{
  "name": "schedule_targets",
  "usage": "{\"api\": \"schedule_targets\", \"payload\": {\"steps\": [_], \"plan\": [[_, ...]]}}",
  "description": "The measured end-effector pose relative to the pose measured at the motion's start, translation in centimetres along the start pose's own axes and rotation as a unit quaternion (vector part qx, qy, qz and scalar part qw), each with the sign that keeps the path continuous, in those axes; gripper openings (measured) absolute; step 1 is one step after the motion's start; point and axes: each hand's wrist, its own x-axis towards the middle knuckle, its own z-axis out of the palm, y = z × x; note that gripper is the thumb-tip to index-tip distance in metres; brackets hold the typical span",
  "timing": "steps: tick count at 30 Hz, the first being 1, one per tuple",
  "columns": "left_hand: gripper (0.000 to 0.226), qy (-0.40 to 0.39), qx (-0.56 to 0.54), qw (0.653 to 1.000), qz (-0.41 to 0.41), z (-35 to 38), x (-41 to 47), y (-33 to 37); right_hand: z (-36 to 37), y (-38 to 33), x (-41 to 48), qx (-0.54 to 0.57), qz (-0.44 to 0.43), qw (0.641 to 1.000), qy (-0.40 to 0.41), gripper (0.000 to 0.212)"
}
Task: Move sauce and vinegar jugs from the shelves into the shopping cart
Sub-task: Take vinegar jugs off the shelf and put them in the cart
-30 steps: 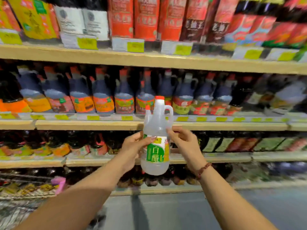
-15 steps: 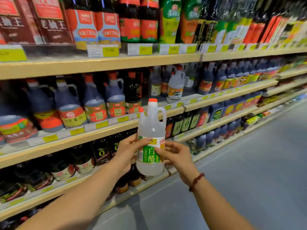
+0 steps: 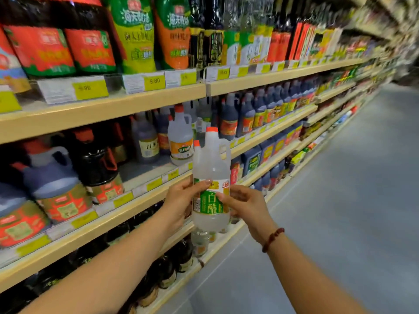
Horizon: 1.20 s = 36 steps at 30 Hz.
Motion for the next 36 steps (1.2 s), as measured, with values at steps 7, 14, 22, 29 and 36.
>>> {"api": "schedule_targets", "payload": {"steps": [7,14,22,29,36], "plan": [[0.026,-0.041,0.036,0.999,-0.004,2.1,8.7,1.0,-2.9,0.1,7.7,0.001,-0.003,1.0,0.016,0.026],[0.046,-0.038,0.054,0.998,-0.001,3.6,15.5,2.2,-5.2,-0.1,14.9,0.019,-0.003,1.0,-0.005,0.016],[0.042,0.077,0.066,0.992,0.077,5.8,22.7,3.1,-8.5,0.1,25.8,-0.008,-0.031,0.996,-0.088,0.022],[0.032,0.225,0.046,0.966,0.117,7.4,28.3,3.2,-9.8,-1.1,34.7,-0.02,-0.097,0.971,-0.218,0.017],[0.032,0.299,0.056,0.944,0.128,8.0,29.8,2.5,-9.1,0.7,40.5,-0.054,-0.138,0.947,-0.286,0.029]]}}
